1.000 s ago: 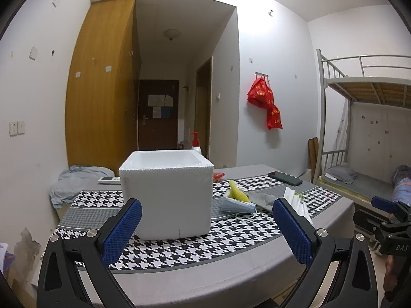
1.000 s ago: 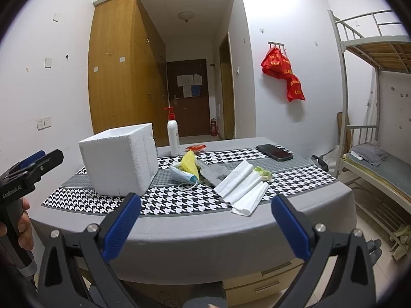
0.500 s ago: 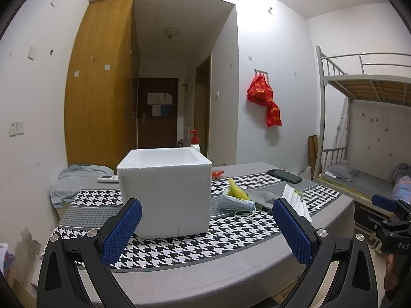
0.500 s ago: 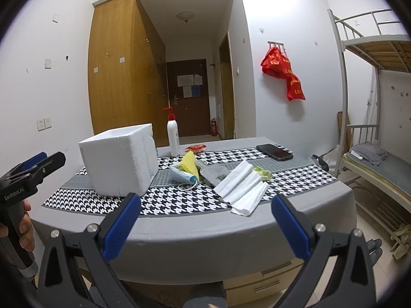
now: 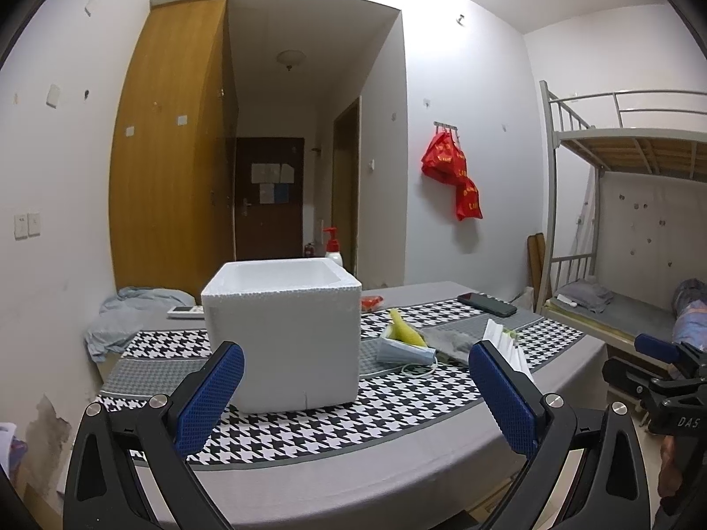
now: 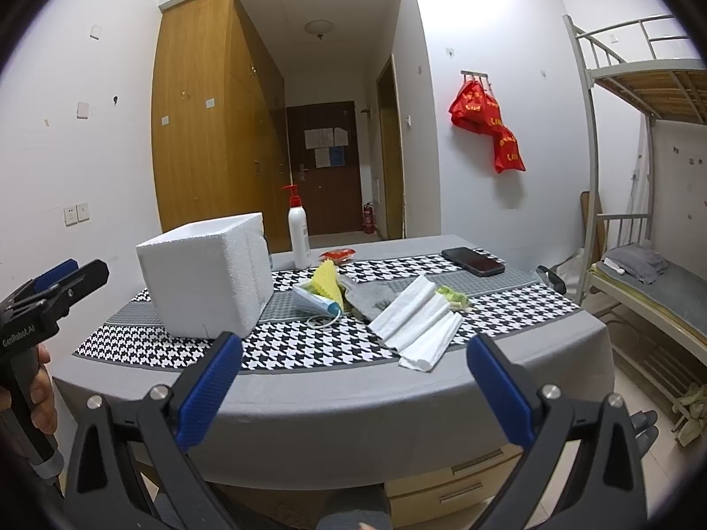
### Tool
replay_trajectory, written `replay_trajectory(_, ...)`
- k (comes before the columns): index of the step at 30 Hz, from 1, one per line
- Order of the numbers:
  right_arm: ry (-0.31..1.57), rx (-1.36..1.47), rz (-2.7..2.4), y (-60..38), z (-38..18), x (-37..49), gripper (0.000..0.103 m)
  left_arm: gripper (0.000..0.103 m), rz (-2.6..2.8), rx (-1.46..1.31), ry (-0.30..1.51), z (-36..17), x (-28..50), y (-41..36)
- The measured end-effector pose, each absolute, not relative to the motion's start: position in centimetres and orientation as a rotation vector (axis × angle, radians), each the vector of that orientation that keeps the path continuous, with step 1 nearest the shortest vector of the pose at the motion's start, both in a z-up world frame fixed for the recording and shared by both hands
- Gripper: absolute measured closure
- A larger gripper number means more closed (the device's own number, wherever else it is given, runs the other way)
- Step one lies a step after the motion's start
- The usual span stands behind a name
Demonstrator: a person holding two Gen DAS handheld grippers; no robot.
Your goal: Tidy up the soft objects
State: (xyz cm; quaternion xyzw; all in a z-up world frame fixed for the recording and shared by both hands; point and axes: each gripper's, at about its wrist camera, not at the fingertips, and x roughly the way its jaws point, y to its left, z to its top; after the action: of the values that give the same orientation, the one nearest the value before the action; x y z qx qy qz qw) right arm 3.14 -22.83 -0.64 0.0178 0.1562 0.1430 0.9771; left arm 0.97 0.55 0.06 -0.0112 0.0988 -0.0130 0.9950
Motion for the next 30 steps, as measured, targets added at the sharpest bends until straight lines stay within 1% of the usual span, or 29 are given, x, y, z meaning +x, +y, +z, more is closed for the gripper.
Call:
replay_trajectory(16, 0.313, 0.033, 0.287, -22.7, -0.5, 3.1, 0.001, 0.001, -0.020, -0.019, 0.212, -0.1, 1.5, 0.3)
replay_trajectory(30, 0.325, 0.037, 0.280, -23.2, -0.2, 4.9, 0.001, 0.001, -0.030, -0.032, 0.221, 0.2, 3.3, -0.1)
